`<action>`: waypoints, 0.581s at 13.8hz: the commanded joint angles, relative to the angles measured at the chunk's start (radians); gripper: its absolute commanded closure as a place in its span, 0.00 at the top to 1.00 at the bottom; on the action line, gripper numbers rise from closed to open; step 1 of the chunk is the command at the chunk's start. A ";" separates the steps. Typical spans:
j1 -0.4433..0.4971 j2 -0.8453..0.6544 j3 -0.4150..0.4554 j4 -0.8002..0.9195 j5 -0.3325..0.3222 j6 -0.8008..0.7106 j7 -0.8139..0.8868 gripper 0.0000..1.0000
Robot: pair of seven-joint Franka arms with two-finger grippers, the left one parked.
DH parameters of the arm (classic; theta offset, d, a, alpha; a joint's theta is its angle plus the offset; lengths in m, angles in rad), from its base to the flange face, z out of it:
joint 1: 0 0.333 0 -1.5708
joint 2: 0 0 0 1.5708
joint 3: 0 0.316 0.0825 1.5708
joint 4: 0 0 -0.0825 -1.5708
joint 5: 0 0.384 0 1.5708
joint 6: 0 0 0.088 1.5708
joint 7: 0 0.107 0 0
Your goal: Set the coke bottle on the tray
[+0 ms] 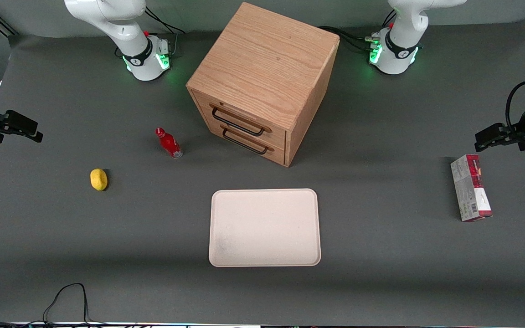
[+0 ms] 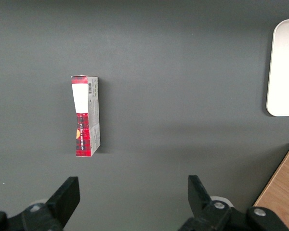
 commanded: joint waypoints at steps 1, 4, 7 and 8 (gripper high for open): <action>0.004 0.011 -0.005 0.021 0.000 -0.004 -0.018 1.00; 0.004 0.011 -0.005 0.023 0.000 -0.004 -0.016 1.00; 0.015 0.008 -0.004 0.018 0.006 -0.009 -0.011 1.00; 0.021 0.003 0.002 0.017 0.006 -0.012 0.008 1.00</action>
